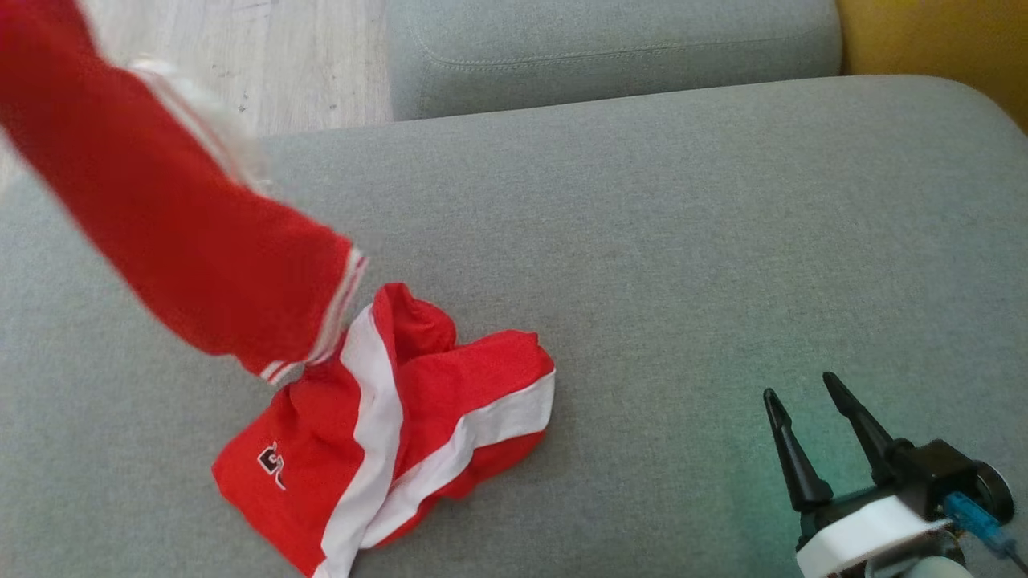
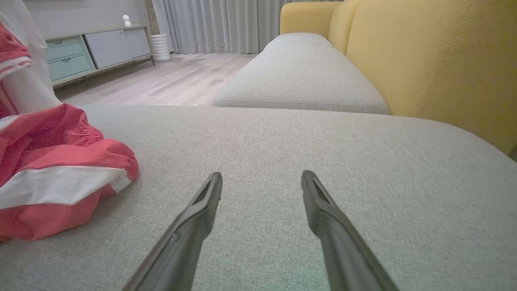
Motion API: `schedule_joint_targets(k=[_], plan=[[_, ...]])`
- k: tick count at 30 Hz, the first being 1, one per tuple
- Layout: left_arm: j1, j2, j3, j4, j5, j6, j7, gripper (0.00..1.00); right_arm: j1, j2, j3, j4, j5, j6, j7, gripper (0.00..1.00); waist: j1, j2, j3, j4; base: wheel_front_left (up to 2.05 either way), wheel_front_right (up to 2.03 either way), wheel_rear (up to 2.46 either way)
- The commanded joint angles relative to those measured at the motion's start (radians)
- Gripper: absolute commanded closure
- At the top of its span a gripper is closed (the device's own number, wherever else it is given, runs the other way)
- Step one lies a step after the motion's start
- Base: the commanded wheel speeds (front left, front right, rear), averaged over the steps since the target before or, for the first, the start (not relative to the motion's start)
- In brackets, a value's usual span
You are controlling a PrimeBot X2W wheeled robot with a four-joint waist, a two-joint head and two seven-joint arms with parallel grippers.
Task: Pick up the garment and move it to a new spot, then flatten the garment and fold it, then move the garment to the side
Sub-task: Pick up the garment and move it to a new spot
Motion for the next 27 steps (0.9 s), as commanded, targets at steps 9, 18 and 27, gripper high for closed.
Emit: schedule_joint_targets(k=[9, 18, 27], plan=[[-0.095, 0.206, 0.157, 0.23, 0.065, -0.012, -0.076, 1.0, -0.038, -0.025, 0.015, -0.039, -0.001, 0.008, -0.011, 0.0, 0.0, 0.0, 0.033, 0.009, 0.0, 0.0, 0.0], [-0.046, 0.118, 0.094, 0.414, 0.01, -0.105, -0.097, 1.0, -0.058, -0.028, 0.021, -0.041, 0.0, 0.008, -0.013, 0.0, 0.0, 0.0, 0.074, 0.022, 0.0, 0.0, 0.0], [0.003, 0.014, 0.028, 0.589, -0.015, -0.142, -0.106, 1.0, -0.09, -0.037, 0.042, -0.044, 0.003, 0.008, -0.015, 0.0, 0.0, 0.0, 0.13, 0.006, 0.0, 0.0, 0.0]])
